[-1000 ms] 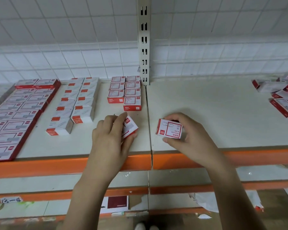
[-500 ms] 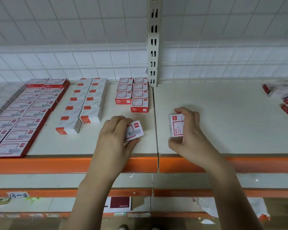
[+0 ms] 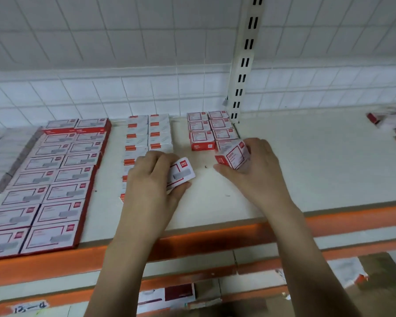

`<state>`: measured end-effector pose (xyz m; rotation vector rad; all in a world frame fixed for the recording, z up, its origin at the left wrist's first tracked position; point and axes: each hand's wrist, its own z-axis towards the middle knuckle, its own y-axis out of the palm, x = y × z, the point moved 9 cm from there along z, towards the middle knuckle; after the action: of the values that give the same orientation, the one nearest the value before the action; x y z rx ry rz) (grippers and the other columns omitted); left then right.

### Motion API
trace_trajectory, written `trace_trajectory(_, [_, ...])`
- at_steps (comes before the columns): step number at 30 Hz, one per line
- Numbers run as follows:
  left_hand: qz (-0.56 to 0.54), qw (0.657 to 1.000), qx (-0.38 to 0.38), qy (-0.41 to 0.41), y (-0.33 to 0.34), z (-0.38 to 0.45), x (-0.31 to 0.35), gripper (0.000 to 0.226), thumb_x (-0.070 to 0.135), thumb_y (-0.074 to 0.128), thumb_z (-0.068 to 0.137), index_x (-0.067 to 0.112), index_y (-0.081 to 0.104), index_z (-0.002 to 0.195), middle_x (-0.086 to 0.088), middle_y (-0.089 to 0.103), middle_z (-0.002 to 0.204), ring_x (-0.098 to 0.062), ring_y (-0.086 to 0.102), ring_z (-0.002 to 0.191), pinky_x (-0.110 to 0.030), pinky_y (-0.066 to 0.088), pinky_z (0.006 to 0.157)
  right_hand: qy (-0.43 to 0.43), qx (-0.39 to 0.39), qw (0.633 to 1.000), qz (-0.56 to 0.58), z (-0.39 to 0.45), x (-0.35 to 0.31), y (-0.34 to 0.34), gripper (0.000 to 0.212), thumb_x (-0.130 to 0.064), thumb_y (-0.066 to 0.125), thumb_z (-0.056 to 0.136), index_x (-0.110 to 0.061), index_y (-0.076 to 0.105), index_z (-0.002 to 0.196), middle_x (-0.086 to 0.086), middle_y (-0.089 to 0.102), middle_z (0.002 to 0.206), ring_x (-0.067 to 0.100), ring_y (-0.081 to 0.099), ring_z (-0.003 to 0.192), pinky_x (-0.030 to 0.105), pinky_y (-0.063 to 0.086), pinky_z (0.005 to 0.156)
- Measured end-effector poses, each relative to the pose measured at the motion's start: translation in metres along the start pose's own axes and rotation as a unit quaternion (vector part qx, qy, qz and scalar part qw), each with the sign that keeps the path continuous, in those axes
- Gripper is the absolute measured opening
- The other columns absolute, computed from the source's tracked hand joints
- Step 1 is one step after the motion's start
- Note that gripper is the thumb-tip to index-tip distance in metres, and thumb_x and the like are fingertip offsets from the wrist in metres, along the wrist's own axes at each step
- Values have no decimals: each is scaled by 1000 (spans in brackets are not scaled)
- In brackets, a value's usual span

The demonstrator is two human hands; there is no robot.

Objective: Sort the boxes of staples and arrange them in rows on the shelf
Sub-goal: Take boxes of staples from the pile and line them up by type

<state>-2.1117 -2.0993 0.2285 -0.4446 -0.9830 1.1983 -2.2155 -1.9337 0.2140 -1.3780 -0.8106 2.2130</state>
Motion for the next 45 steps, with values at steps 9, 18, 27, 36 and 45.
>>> trace_trajectory(9, [-40, 998, 10, 57, -31, 1, -45, 42, 39, 64, 73, 9, 61, 102, -9, 60, 96, -26, 53, 85, -39, 48, 70, 135, 33, 984, -108, -10, -27, 52, 79, -56, 66, 74, -2, 38, 124, 16, 51, 119, 33, 49, 109, 34, 39, 81])
trace_trajectory(18, [-24, 996, -13, 80, -29, 1, -61, 48, 27, 83, 63, 7, 63, 103, -11, 63, 98, -34, 58, 86, -40, 47, 72, 67, 22, 974, -217, -31, -50, 48, 25, -18, 57, 86, -7, 62, 108, 13, 56, 110, 32, 49, 102, 31, 38, 76])
trace_trajectory(27, [-22, 996, -16, 80, -29, 1, -65, 48, 30, 83, 65, 8, 63, 103, -10, 64, 101, -32, 58, 91, -41, 47, 74, -1, -77, 970, -231, -33, -53, 78, 39, -12, 44, 93, -4, 48, 132, 7, 42, 140, 25, 38, 129, 26, 33, 101])
trace_trajectory(36, [-15, 998, -13, 67, -37, -6, -73, 47, 25, 85, 63, 8, 64, 102, -11, 65, 99, -32, 60, 85, -39, 44, 74, 8, -99, 962, -254, -20, -49, 94, 48, -11, 43, 92, -1, 34, 138, 9, 32, 143, 24, 27, 131, 26, 27, 104])
trace_trajectory(45, [25, 998, -37, 42, -48, -15, -103, 45, 25, 81, 68, 10, 66, 108, -8, 66, 101, -31, 58, 90, -36, 39, 76, 27, -79, 969, -231, -11, -54, 92, 42, -14, 48, 90, -1, 45, 129, 14, 43, 135, 31, 38, 122, 34, 31, 100])
